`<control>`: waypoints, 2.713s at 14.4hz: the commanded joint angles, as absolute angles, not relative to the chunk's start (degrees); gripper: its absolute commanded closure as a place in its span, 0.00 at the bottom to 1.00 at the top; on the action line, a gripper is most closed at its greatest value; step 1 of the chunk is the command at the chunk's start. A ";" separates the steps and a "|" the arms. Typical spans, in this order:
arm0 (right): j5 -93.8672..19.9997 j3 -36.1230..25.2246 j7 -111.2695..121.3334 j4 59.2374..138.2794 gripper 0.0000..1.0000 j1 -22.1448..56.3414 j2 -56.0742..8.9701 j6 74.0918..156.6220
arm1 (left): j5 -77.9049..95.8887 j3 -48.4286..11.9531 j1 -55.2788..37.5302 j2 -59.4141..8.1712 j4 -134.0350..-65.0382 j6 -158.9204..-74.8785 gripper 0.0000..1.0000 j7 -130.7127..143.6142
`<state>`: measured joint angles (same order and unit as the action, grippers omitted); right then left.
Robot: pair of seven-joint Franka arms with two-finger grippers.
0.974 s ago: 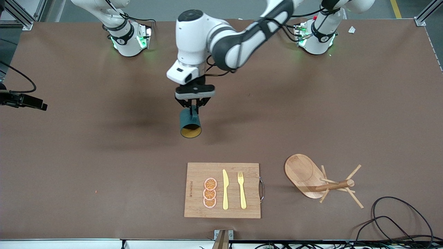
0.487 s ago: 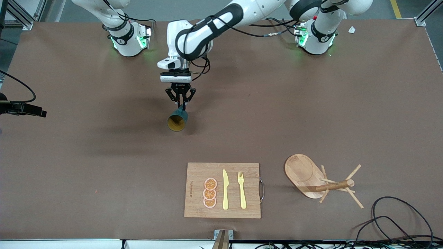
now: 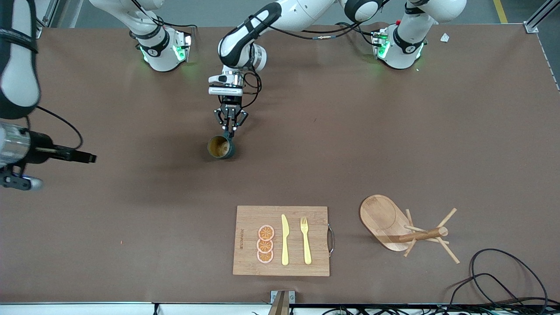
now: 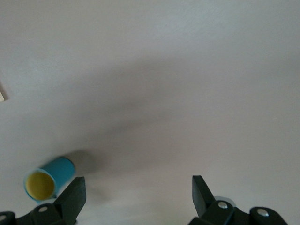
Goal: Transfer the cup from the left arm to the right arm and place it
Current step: 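Hold the cup with the left gripper while the right gripper approaches, then grasp the cup with the right gripper while the left gripper releases, then carry the cup with the right gripper while the left gripper withdraws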
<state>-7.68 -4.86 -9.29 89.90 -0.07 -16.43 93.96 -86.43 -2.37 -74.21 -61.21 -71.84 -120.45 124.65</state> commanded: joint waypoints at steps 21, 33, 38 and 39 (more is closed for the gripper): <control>-12.74 -5.01 -49.55 131.12 0.00 28.46 -5.18 132.69 | -36.48 -5.01 -57.68 -32.79 -78.66 -100.19 0.00 99.43; -12.66 -5.01 -50.89 140.89 0.00 36.38 -8.08 148.53 | -27.08 -5.01 -31.40 -22.33 -78.57 -100.55 0.00 60.42; -12.57 -5.01 -49.31 140.80 0.71 36.91 -8.96 148.27 | -19.70 -5.01 -18.48 -17.76 -78.40 -100.55 0.00 40.65; -12.57 -5.01 -49.39 140.71 0.90 37.61 -8.96 148.36 | -18.56 -5.10 -15.93 -16.97 -78.40 -100.55 0.00 37.04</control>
<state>-11.38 -4.45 -50.59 139.77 36.10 -9.59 147.40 -21.24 -4.54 -19.85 -19.99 -76.62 -100.09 43.21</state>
